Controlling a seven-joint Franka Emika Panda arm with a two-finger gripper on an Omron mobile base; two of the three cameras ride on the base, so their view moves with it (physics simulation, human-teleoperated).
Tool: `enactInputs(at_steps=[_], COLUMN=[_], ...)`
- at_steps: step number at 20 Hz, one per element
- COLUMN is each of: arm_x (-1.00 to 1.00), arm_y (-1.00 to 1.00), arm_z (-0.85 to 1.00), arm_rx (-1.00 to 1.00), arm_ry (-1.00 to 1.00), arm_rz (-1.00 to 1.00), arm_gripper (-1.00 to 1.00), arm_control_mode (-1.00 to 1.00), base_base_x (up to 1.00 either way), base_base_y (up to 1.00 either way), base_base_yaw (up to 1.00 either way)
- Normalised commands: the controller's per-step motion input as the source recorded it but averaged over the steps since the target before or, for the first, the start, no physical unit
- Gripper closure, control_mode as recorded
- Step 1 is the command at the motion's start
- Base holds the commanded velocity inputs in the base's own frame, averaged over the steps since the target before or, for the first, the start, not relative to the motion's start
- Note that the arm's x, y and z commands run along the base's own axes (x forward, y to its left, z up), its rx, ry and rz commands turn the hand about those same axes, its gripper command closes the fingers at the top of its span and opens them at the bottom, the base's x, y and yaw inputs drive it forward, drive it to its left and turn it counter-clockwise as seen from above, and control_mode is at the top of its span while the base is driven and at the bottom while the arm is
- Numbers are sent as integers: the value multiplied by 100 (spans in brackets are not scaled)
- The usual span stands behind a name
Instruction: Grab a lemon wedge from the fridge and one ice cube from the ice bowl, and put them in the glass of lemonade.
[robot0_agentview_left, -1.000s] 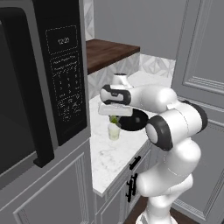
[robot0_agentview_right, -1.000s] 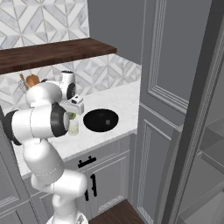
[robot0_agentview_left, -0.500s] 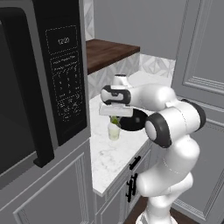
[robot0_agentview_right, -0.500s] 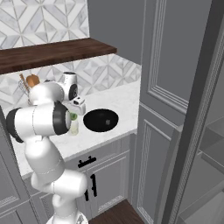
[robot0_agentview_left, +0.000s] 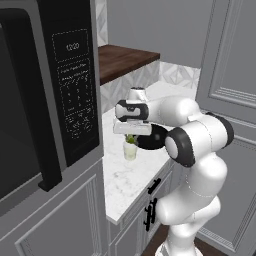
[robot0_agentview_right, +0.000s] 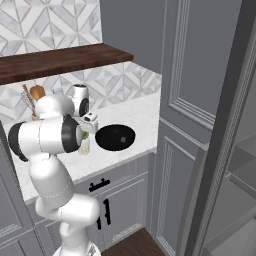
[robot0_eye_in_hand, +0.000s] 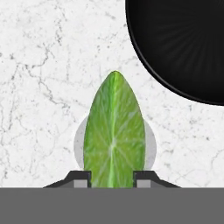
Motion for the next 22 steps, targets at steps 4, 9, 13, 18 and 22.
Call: enactInputs(at_steps=[4,9,13,18,22], arm_x=[0,0,2,-1,-22], arm_y=[0,0,-24,-38,-17], arm_z=[0,0,10,18,20], arm_rx=[0,0,0,4,4], arm_ry=[0,0,0,0,0], arm_rz=[0,0,0,0,0], arm_gripper=[-100,-100,-100,-100,-100], arm_control_mode=[-100,-100,-100,-100,-100], base_base_x=[0,0,0,0,0], base_base_y=[0,0,0,0,0], base_base_yaw=[0,0,0,0,0])
